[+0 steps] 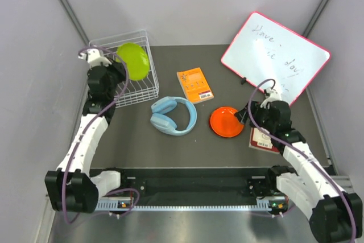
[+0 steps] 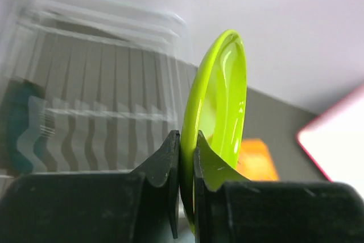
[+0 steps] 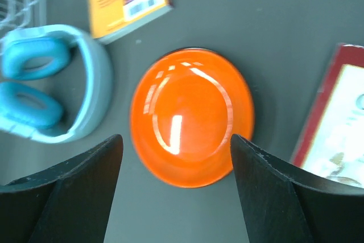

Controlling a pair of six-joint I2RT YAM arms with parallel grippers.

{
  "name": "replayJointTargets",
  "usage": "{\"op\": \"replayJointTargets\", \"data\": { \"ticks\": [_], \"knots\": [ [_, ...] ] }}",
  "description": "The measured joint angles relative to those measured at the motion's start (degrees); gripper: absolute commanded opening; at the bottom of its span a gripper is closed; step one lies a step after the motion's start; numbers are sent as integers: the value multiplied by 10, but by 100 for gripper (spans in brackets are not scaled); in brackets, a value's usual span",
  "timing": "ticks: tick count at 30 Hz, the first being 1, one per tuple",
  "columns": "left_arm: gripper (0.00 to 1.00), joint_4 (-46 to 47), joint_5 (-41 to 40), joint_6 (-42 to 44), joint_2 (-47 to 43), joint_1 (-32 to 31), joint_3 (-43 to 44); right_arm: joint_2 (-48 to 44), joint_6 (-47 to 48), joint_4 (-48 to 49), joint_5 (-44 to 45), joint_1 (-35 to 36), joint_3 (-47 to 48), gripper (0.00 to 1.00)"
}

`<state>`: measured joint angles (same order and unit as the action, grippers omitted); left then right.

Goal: Unload the plates from the dish rack

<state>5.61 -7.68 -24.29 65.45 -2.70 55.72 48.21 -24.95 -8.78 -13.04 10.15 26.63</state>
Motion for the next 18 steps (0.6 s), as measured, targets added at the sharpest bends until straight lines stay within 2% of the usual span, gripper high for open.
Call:
{"op": "replayJointTargets", "data": {
  "ticks": [3,7,13,18],
  "knots": [
    [0,6,104,-68,-15,-42,-50,-31,-35,35,-21,20,-19,77],
    [0,18,175,-131,-17,-116,-118,-48,-86,104,-35,56,-43,77],
    [0,60,223,-205,-16,-232,-180,-7,-154,218,-31,143,-64,77],
    [0,122,240,-247,-9,-278,-199,59,-189,291,-28,185,-64,77]
  ]
}}
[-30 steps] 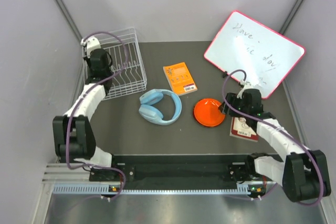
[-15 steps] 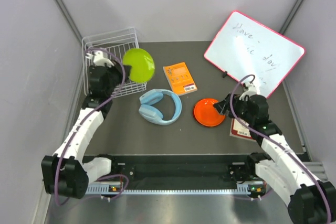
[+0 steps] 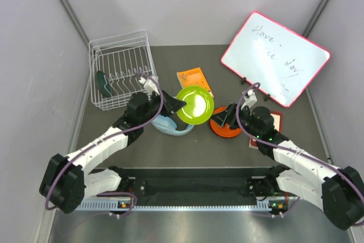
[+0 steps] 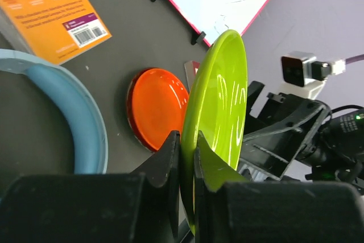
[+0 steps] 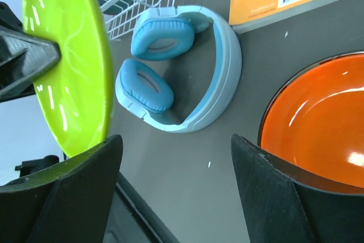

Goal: Unload the plates from the dish rack

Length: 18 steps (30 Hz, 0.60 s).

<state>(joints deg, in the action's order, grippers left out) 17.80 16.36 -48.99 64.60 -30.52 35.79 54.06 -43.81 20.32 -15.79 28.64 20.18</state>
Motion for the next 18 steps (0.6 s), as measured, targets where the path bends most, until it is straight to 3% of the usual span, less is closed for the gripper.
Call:
{"op": "replayJointTargets", "data": {
  "ticks": [11,18],
  "knots": [
    [0,42,-27,-21,13,-26,0,17,-14,18,32,27,1,77],
    [0,29,-63,-12,10,-30,-1,-88,-12,-30,95,31,0,78]
  ]
}}
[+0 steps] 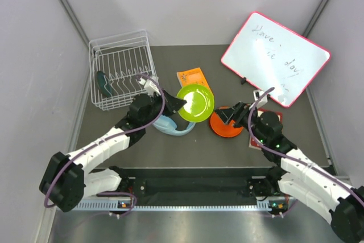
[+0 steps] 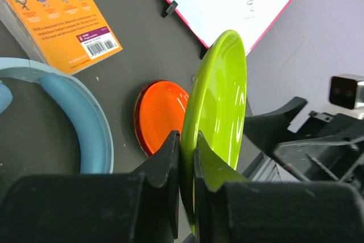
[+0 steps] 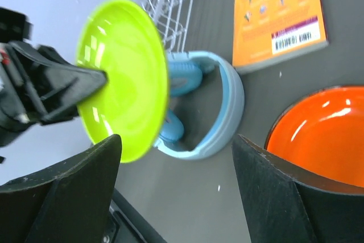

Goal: Unload the plates from the dish rack

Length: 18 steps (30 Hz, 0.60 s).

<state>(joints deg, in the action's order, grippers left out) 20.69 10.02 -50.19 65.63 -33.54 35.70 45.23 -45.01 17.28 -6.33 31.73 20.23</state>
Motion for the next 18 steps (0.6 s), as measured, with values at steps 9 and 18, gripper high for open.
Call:
{"op": "replayJointTargets", "data": {
  "ticks": [9,18],
  "knots": [
    [0,-1,-4,2,16,-14,-8,0,2,12,13,4,-1,77],
    [0,7,-2,2,42,-39,-9,77,-2,78,-10,12,-10,65]
  ]
}}
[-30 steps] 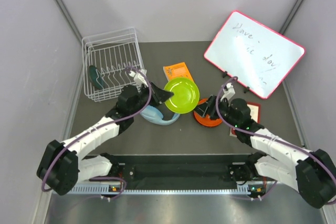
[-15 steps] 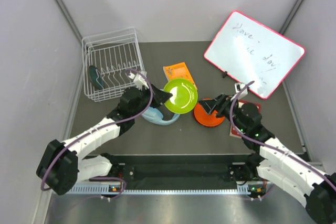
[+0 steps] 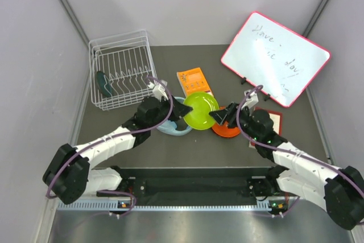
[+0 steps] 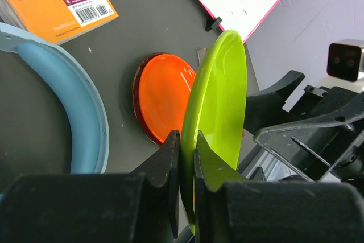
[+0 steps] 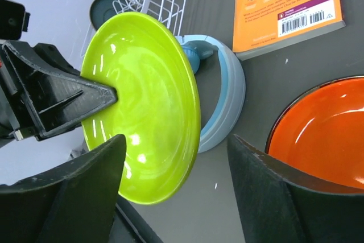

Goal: Unload the plates from the dish rack

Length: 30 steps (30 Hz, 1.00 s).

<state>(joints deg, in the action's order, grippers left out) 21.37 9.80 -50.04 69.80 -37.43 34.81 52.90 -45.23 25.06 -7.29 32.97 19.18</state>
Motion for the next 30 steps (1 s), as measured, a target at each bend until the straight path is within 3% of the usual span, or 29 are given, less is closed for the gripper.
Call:
{"op": "replayJointTargets", "data": {
  "ticks": [8,11,12,14,16,17,20,22,23,30],
  "knots": [
    [0,23,5,0,0,-5,-5,50,-5,59,-34,2,-1,45],
    [0,35,13,0,1,-5,-6,64,-10,94,-50,3,-10,24],
    [0,39,15,0,1,-5,-7,67,-12,101,-55,3,-12,12],
    [0,46,15,0,1,-4,-9,70,-19,110,-57,2,-13,2],
    [19,58,19,-4,1,1,-14,64,-42,123,-55,-1,-19,0],
    [38,64,21,-4,1,1,-14,56,-52,117,-52,-2,-19,0],
    [58,64,18,0,4,-3,-12,11,-33,85,-36,-1,-19,0],
    [77,45,8,8,7,-6,-10,-33,-14,37,-10,-4,-19,0],
    [99,33,1,14,7,-6,-8,-57,-5,9,6,-8,-19,0],
    [99,-71,-113,97,-25,-7,16,-163,36,-177,93,-68,-19,0]
  ]
}}
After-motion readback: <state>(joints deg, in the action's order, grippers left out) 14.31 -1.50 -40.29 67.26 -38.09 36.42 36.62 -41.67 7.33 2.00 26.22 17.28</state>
